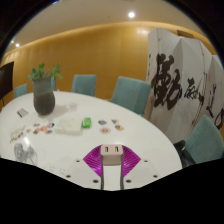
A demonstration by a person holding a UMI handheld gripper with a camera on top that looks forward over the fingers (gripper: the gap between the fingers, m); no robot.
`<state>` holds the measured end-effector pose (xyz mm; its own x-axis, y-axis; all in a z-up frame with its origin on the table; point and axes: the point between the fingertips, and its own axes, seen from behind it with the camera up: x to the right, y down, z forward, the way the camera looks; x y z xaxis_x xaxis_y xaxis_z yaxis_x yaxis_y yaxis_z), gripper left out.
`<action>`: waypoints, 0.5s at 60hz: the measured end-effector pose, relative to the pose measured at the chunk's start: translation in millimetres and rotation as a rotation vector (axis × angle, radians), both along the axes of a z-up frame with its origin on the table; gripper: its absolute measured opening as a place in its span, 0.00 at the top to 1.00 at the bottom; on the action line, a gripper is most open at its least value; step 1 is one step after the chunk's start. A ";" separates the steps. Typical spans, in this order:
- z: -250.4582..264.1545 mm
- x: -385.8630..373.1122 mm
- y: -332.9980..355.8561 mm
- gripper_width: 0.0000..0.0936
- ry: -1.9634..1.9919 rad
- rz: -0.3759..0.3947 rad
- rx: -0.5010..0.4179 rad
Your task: Unplug charger
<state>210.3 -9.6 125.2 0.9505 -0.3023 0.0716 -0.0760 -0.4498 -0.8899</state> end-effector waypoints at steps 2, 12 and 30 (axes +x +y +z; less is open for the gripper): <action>-26.3 9.7 -7.1 0.75 0.004 0.007 -0.066; -111.4 34.1 -26.5 0.66 0.030 0.019 -0.209; -71.4 39.9 -45.2 0.07 0.006 0.039 -0.149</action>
<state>250.2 -54.8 53.8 0.9619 -0.2515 0.1074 -0.0609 -0.5798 -0.8125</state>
